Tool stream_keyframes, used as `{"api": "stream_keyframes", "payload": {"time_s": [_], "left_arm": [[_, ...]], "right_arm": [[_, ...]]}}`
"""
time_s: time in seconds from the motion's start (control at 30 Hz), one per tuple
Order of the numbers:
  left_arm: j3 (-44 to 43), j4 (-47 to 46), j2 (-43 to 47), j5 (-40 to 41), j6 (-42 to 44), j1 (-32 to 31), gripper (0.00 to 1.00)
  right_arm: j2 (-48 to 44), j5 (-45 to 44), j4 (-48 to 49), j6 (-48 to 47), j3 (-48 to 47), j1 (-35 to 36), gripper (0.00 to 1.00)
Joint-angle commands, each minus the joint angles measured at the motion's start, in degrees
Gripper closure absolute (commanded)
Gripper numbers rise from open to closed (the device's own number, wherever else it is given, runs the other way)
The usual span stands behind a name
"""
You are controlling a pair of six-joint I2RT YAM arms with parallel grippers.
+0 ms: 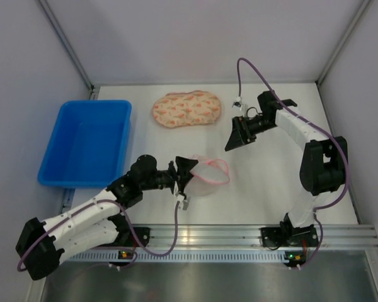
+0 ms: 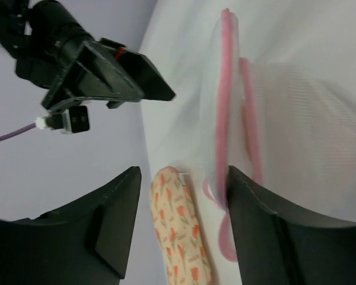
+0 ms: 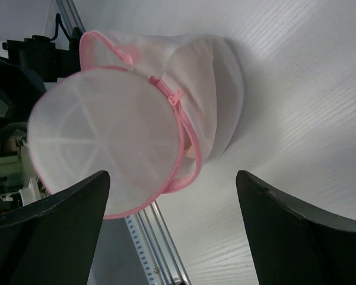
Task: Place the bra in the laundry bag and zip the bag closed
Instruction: Close the laundry bag at the center of the board.
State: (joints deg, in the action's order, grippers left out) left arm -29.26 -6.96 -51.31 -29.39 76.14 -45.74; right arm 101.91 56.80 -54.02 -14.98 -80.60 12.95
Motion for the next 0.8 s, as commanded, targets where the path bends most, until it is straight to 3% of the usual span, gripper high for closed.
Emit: {"api": "stream_keyframes", "payload": {"time_s": [0.0, 0.1, 0.23, 0.33, 0.37, 0.43, 0.47, 0.6, 0.7, 0.77], "left_arm": [[2.97, 11.48, 7.76, -3.03, 12.43, -0.23, 0.32], [3.59, 19.96, 14.8, -7.26, 12.89, -0.23, 0.11], [1.32, 23.74, 18.79, -5.43, 6.5, -0.23, 0.07], [-5.25, 28.4, 15.38, 0.1, -6.58, -0.23, 0.07], [-6.85, 29.36, 13.71, 2.12, -14.45, -0.14, 0.07], [-11.06, 32.36, 10.63, 8.01, -21.7, -0.14, 0.09], [-12.48, 32.71, 7.66, 9.86, -29.48, -0.06, 0.1], [-18.9, 36.4, -0.61, 13.83, -46.05, 3.62, 0.16], [-24.61, 42.19, -8.33, 4.81, -54.85, 12.57, 0.28], [-26.46, 45.61, -12.56, -3.81, -60.02, 20.11, 0.45]], "right_arm": [[-3.56, -0.98, 0.93, -0.23, 0.7, 1.46, 0.12], [-3.56, -1.6, 2.16, 0.56, 1.32, 2.6, 0.12], [-3.21, -3.18, 5.41, 2.24, 2.2, 5.15, 0.12], [-2.33, -5.2, 8.22, 3.73, 2.46, 8.22, 0.14], [-1.46, -6.68, 9.27, 4.17, 2.55, 9.88, 0.15], [-0.49, -7.75, 11.65, 5.75, 2.99, 11.39, 0.18], [0.74, -7.84, 11.83, 5.84, 3.16, 12.18, 0.24], [1.81, -6.61, 11.48, 6.89, 7.27, 12.27, 0.47], [-1.26, -5.47, 12.71, 8.38, 13.07, 12.19, 0.65], [-4.15, -3.98, 13.24, 9.35, 15.55, 12.19, 0.75]]}}
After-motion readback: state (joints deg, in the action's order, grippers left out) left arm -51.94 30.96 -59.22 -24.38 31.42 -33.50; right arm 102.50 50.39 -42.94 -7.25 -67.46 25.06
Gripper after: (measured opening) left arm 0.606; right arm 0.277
